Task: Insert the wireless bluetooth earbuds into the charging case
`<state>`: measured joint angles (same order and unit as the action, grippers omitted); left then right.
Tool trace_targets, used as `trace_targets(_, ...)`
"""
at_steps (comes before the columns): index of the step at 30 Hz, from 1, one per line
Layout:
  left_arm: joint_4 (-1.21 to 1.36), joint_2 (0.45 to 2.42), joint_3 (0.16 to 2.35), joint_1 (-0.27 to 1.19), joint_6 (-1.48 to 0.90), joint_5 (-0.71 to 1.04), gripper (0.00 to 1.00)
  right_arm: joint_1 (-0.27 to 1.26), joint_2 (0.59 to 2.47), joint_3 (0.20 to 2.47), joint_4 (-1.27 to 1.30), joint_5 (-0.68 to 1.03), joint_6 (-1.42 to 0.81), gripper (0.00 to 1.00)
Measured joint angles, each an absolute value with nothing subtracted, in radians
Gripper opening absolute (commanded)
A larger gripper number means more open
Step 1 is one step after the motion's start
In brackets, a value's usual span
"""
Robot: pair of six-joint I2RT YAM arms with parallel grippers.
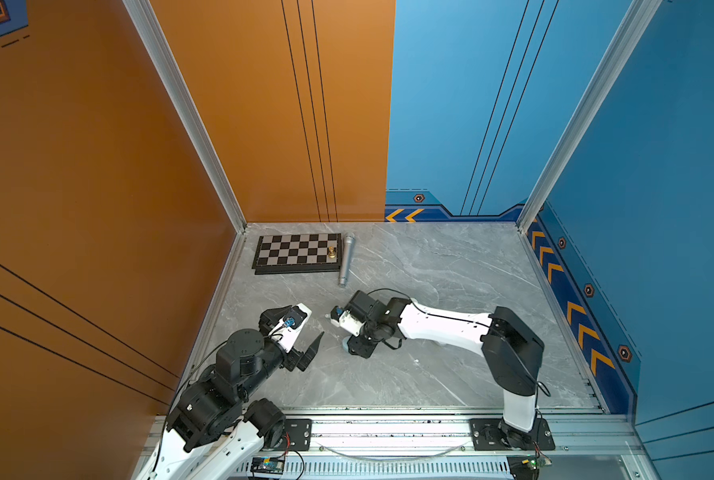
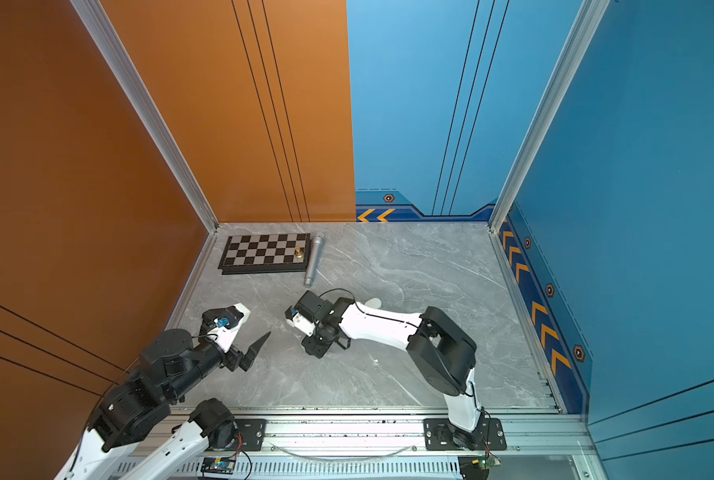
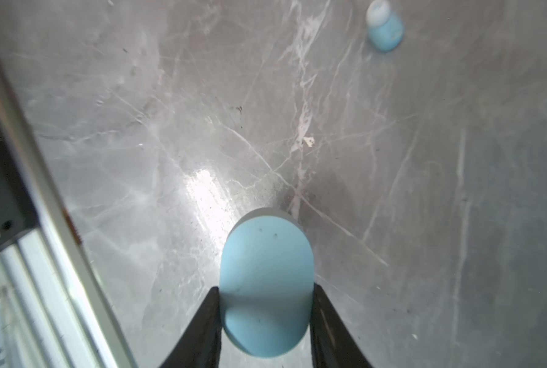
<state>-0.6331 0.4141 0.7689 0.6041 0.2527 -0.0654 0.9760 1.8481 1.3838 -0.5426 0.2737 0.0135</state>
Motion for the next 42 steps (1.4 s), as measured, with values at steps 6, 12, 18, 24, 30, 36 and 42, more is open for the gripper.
trace_targets(6, -0.524, 0.512, 0.762, 0.606, 0.255, 0.155, 0.94, 0.807, 1.598, 1.322, -0.553, 0.553, 0.159, 0.20)
trace_targets(12, -0.403, 0.610, 0.715, 0.609, 0.256, 0.327, 0.89, 0.727, 1.527, 1.320, -0.630, 0.756, 0.297, 0.17)
trace_targets(18, -0.302, 0.723, 0.687, 0.610, 0.255, 0.470, 0.79, 0.712, 1.474, 1.320, -0.769, 0.819, 0.463, 0.17)
trace_targets(24, -0.253, 0.819, 0.689, 0.610, 0.240, 0.607, 0.71, 0.712, 1.394, 1.319, -0.833, 0.803, 0.581, 0.16)
trace_targets(30, -0.235, 0.862, 0.706, 0.610, 0.231, 0.688, 0.64, 0.712, 1.367, 1.318, -0.847, 0.770, 0.640, 0.15)
trace_targets(36, -0.218, 0.876, 0.738, 0.611, 0.227, 0.727, 0.64, 0.716, 1.371, 1.318, -0.850, 0.737, 0.656, 0.13)
trace_targets(42, -0.211, 0.879, 0.739, 0.621, 0.220, 0.747, 0.62, 0.735, 1.384, 1.319, -0.840, 0.727, 0.647, 0.13)
